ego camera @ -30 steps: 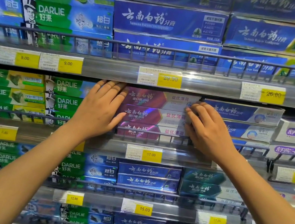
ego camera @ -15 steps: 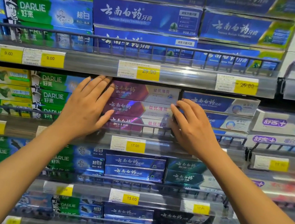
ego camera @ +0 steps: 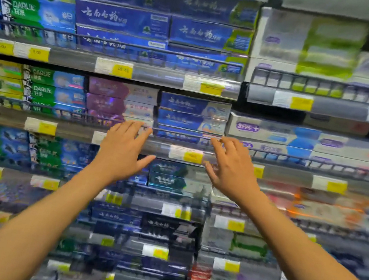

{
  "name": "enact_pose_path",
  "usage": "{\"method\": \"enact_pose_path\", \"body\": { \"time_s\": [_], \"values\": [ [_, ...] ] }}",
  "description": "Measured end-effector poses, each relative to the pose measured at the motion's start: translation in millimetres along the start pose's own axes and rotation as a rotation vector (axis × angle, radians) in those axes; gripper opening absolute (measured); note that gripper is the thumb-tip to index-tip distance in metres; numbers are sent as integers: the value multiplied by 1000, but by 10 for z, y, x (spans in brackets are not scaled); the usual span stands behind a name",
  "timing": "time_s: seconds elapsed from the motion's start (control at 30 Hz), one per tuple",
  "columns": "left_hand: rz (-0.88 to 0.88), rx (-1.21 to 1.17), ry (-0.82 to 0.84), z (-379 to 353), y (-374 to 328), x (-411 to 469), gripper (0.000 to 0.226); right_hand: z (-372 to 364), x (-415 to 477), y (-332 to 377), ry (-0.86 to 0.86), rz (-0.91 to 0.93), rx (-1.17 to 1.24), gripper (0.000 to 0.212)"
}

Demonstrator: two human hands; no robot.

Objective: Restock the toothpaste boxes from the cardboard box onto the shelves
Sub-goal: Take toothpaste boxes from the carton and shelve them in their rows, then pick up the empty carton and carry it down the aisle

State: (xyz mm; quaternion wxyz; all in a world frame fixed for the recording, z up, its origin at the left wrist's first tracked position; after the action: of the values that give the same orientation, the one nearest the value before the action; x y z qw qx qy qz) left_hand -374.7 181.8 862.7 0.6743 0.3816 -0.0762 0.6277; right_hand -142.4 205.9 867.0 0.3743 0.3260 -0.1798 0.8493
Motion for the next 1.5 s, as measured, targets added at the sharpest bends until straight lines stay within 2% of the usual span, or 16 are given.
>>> {"method": "enact_pose_path", "body": {
  "time_s": [0.2, 0.43, 0.67, 0.93, 1.13, 1.27, 1.4, 1.5],
  "values": [
    [85, -43, 149, 152, -852, -220, 79, 344, -848, -529, 123, -156, -5, 59],
    [34, -125, 336, -90, -1812, -716, 86, 153, -1941, -934, 341, -380, 59, 69],
    [-51, -232, 646, -934, -2915, -1625, 90, -593, -3409, -1125, 641, -635, 161, 75],
    [-52, -324, 1005, -1688, -4294, -2948, 94, -1243, -5438, -1514, 916, -897, 199, 75],
    [-50, -292, 1205, -2389, -5260, -3994, 97, -1843, -6958, -1944, 1149, -999, 233, 83],
    [-16, -269, 1319, -2984, -5830, -4649, 103, -2375, -7950, -2256, 1214, -1006, 173, 70],
    [35, -284, 1341, -3656, -6349, -5236, 107, -3057, -8942, -2415, 1277, -1108, 247, 90],
    [98, -289, 1360, -4226, -6656, -5633, 112, -3608, -9543, -2432, 1240, -1181, 284, 99]
  ]
}}
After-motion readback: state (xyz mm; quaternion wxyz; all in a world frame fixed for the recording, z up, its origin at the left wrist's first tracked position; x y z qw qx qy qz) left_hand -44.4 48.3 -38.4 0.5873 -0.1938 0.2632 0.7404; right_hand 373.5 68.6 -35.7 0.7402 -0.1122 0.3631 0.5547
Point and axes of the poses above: each hand's wrist, its own x-axis towards the middle knuckle, its own z-axis out of the back of the hand, y = z × x, the point moved 6 cm from there along x, towards the middle knuckle, and after that the axes turned 14 degrees about x, right-handed, at the moved point
